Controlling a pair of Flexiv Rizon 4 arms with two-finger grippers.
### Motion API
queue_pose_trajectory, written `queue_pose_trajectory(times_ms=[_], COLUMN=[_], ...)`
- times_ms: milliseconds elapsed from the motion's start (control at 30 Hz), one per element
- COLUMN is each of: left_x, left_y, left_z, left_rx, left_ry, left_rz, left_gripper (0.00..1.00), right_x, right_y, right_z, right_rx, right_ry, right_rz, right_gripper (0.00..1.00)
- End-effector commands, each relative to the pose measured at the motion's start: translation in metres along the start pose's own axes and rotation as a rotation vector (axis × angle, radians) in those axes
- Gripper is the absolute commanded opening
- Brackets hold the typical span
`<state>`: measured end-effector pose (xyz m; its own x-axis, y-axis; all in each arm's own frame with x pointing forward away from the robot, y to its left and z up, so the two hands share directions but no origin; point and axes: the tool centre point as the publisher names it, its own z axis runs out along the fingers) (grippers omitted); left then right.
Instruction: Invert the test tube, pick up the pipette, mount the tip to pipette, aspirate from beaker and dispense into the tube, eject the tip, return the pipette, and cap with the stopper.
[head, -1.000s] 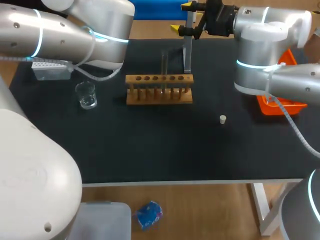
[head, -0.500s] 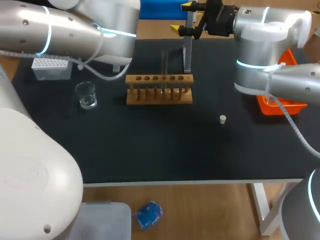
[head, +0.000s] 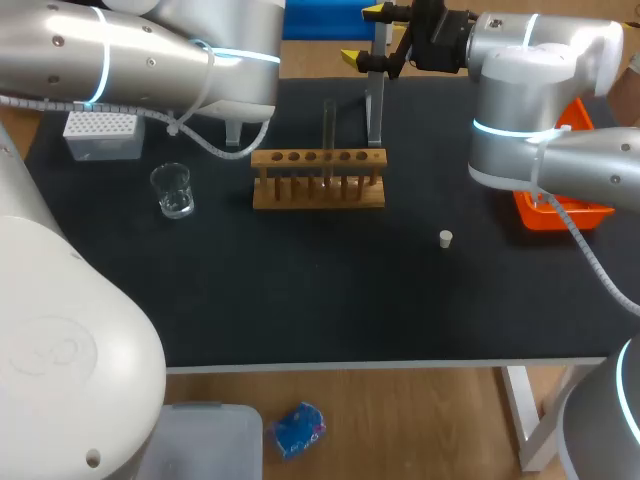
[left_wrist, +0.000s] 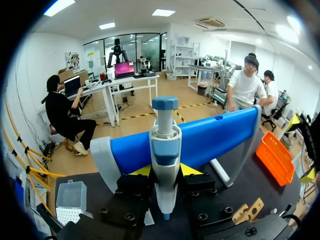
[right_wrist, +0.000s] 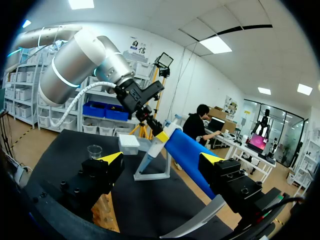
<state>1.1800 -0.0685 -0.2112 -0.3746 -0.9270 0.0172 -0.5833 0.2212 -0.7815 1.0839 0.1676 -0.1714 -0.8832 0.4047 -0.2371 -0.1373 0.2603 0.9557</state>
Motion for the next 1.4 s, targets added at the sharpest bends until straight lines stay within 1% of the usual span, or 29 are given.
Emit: queue_pose_trajectory(times_ms=[33,167,200,233,267,333,633,700,800,1233,1400], left_x=[0.002,0.002,0.002,0.002,0.002,0.002,0.004,0.005,0.008,0.018,0.022], left_y=[0.001,0.001,0.002,0.002,0.002,0.002,0.004,0.003,0.001,-0.013,-0.022], left_z=[0.000,0.000,0.000,0.000,0.000,0.000,-0.003,-0.005,-0.010,-0.042,-0.058], left_rx=[-0.047,-0.049,-0.050,-0.051,-0.051,-0.050,-0.041,-0.031,-0.012,0.042,0.083], left_ry=[0.003,0.004,0.003,0.003,0.002,0.003,0.010,0.023,0.033,0.049,0.072], left_rz=[0.002,0.000,0.001,0.001,0.001,0.001,-0.005,-0.006,-0.008,0.036,0.058], left_gripper=[0.00,0.00,0.34,0.57,0.77,1.00,1.00,1.00,1.00,1.00,1.00], right_x=[0.000,0.000,0.000,0.000,0.000,0.000,0.000,0.000,0.000,0.000,0.000], right_y=[0.000,0.000,0.000,0.000,0.000,0.000,0.000,0.000,0.000,0.000,0.000], right_z=[0.000,0.000,0.000,0.000,0.000,0.000,0.000,0.000,0.000,0.000,0.000], right_rx=[0.001,0.001,0.001,0.001,0.001,0.001,0.001,0.001,0.001,0.001,0.001], right_ry=[0.000,0.000,0.000,0.000,0.000,0.000,0.000,0.000,0.000,0.000,0.000], right_rz=[0.000,0.000,0.000,0.000,0.000,0.000,0.000,0.000,0.000,0.000,0.000], right_gripper=[1.00,1.00,1.00,1.00,1.00,1.00,1.00,1.00,1.00,1.00,1.00])
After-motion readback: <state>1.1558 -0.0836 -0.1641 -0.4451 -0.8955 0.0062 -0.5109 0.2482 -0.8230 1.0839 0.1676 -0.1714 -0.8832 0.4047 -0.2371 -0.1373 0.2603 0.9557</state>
